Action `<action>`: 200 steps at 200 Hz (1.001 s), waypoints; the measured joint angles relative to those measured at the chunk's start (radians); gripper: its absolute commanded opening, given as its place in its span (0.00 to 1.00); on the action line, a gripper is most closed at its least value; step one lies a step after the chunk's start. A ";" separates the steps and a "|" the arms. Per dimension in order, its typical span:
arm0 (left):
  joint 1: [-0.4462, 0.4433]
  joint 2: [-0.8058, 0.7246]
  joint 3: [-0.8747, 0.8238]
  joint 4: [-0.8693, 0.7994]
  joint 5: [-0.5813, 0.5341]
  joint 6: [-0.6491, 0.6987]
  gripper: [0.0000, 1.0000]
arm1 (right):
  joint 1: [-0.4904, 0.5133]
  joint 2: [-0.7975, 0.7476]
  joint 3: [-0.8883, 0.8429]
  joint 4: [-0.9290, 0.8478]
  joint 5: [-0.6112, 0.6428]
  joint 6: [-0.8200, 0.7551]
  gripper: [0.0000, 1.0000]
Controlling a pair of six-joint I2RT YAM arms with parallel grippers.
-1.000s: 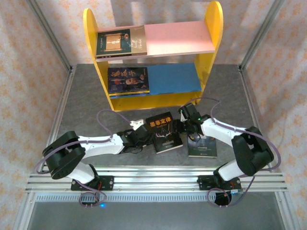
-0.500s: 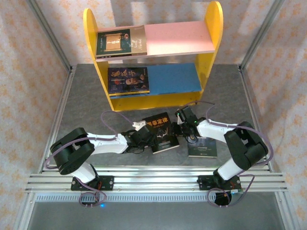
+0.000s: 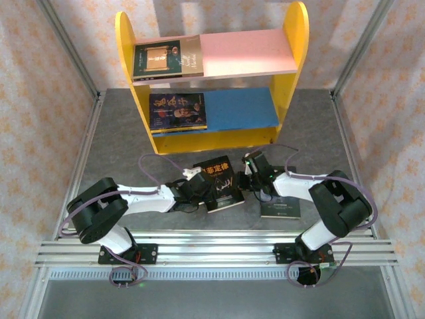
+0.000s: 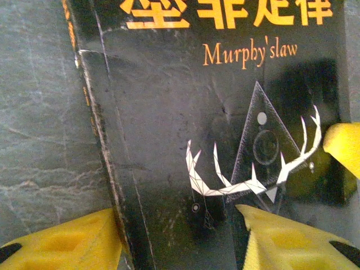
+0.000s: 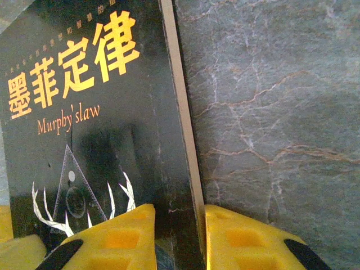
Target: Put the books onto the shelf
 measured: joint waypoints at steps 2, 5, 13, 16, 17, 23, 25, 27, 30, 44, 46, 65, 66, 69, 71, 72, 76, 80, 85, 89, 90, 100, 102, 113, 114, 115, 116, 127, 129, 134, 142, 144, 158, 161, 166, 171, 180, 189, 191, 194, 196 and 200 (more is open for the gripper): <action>0.000 -0.002 0.000 -0.001 0.002 0.000 0.52 | 0.000 0.000 0.000 0.001 0.001 0.001 0.22; 0.000 -0.005 0.001 -0.005 0.003 0.005 0.52 | 0.003 0.000 0.000 0.003 0.004 0.002 0.22; 0.000 -0.011 0.002 -0.016 0.006 0.011 0.52 | 0.008 0.002 0.000 0.006 0.007 0.003 0.22; 0.000 -0.014 0.002 -0.020 0.007 0.011 0.53 | 0.010 0.003 0.000 0.009 0.008 0.003 0.22; 0.000 -0.016 0.002 -0.024 0.007 0.012 0.53 | 0.011 0.003 0.000 0.010 0.008 0.003 0.22; 0.000 -0.026 0.002 -0.036 0.009 0.016 0.52 | 0.015 0.006 0.001 0.016 0.009 0.004 0.22; 0.000 -0.031 0.002 -0.040 0.009 0.018 0.53 | 0.017 0.008 0.001 0.018 0.010 0.005 0.22; 0.000 -0.035 0.002 -0.045 0.010 0.019 0.52 | 0.019 0.010 0.002 0.019 0.011 0.006 0.22; 0.000 -0.040 0.002 -0.050 0.010 0.019 0.52 | 0.022 0.011 0.003 0.021 0.011 0.006 0.22; 0.001 -0.068 0.002 -0.069 0.008 0.027 0.52 | 0.034 0.026 0.014 0.030 0.014 0.012 0.22; 0.002 -0.072 0.002 -0.071 0.008 0.028 0.52 | 0.035 0.028 0.016 0.030 0.015 0.013 0.22; 0.011 -0.101 -0.014 -0.074 0.000 0.031 0.52 | 0.050 0.054 0.042 0.032 0.019 0.019 0.22; 0.011 -0.102 -0.016 -0.074 -0.001 0.031 0.52 | 0.052 0.057 0.045 0.033 0.019 0.019 0.22; 0.012 -0.105 -0.019 -0.074 -0.003 0.031 0.52 | 0.054 0.061 0.049 0.034 0.020 0.021 0.22; 0.013 -0.108 -0.022 -0.074 -0.005 0.031 0.52 | 0.056 0.064 0.052 0.034 0.021 0.021 0.22; 0.013 -0.108 -0.023 -0.074 -0.005 0.031 0.52 | 0.056 0.064 0.052 0.034 0.021 0.021 0.22; 0.013 -0.110 -0.027 -0.075 -0.008 0.031 0.52 | 0.060 0.071 0.058 0.038 0.021 0.022 0.22; 0.013 -0.111 -0.030 -0.075 -0.008 0.033 0.51 | 0.063 0.076 0.062 0.041 0.023 0.022 0.22; 0.013 -0.111 -0.034 -0.079 -0.010 0.034 0.51 | 0.067 0.081 0.065 0.045 0.023 0.026 0.22; 0.013 -0.111 -0.035 -0.082 -0.010 0.034 0.51 | 0.068 0.082 0.066 0.048 0.023 0.026 0.22; 0.013 -0.111 -0.035 -0.083 -0.010 0.034 0.51 | 0.068 0.083 0.066 0.048 0.023 0.027 0.22; 0.013 -0.111 -0.036 -0.093 -0.012 0.034 0.50 | 0.072 0.089 0.067 0.061 0.023 0.031 0.22; 0.013 -0.111 -0.036 -0.095 -0.012 0.035 0.50 | 0.072 0.090 0.067 0.063 0.023 0.033 0.22; 0.013 -0.111 -0.036 -0.101 -0.015 0.035 0.48 | 0.072 0.092 0.067 0.069 0.022 0.036 0.22; 0.013 -0.111 -0.036 -0.101 -0.015 0.035 0.48 | 0.072 0.092 0.067 0.069 0.022 0.036 0.22; 0.013 -0.111 -0.036 -0.102 -0.015 0.035 0.47 | 0.072 0.093 0.067 0.070 0.021 0.036 0.22; 0.013 -0.111 -0.036 -0.102 -0.015 0.035 0.47 | 0.072 0.093 0.067 0.070 0.021 0.036 0.22; 0.013 -0.111 -0.036 -0.107 -0.017 0.037 0.44 | 0.073 0.093 0.067 0.072 0.021 0.037 0.22; 0.013 -0.111 -0.036 -0.108 -0.018 0.037 0.44 | 0.073 0.093 0.067 0.072 0.021 0.037 0.23; 0.013 -0.112 -0.036 -0.110 -0.020 0.038 0.43 | 0.073 0.093 0.067 0.073 0.021 0.037 0.23; 0.013 -0.117 -0.036 -0.114 -0.026 0.038 0.42 | 0.073 0.093 0.067 0.074 0.021 0.037 0.25; 0.013 -0.118 -0.036 -0.115 -0.027 0.038 0.42 | 0.073 0.093 0.067 0.074 0.021 0.037 0.25; 0.013 -0.137 -0.038 -0.117 -0.033 0.038 0.42 | 0.074 0.095 0.067 0.077 0.016 0.042 0.30; 0.013 -0.142 -0.038 -0.117 -0.034 0.038 0.42 | 0.074 0.095 0.067 0.079 0.014 0.043 0.31; 0.013 -0.153 -0.038 -0.117 -0.035 0.038 0.42 | 0.074 0.095 0.067 0.081 0.014 0.045 0.33; 0.013 -0.164 -0.038 -0.117 -0.037 0.038 0.42 | 0.074 0.095 0.067 0.082 0.013 0.046 0.34; 0.013 -0.185 -0.038 -0.114 -0.039 0.038 0.43 | 0.074 0.096 0.066 0.085 0.012 0.049 0.36; 0.013 -0.202 -0.038 -0.110 -0.041 0.039 0.43 | 0.076 0.096 0.066 0.088 0.010 0.052 0.37; 0.013 -0.204 -0.038 -0.108 -0.041 0.039 0.43 | 0.076 0.096 0.066 0.089 0.010 0.052 0.38; 0.013 -0.210 -0.038 -0.106 -0.042 0.039 0.43 | 0.076 0.096 0.066 0.090 0.010 0.055 0.38; 0.013 -0.213 -0.038 -0.105 -0.042 0.040 0.43 | 0.076 0.096 0.066 0.090 0.010 0.055 0.38; 0.012 -0.217 -0.038 -0.102 -0.042 0.042 0.43 | 0.076 0.096 0.066 0.092 0.008 0.055 0.38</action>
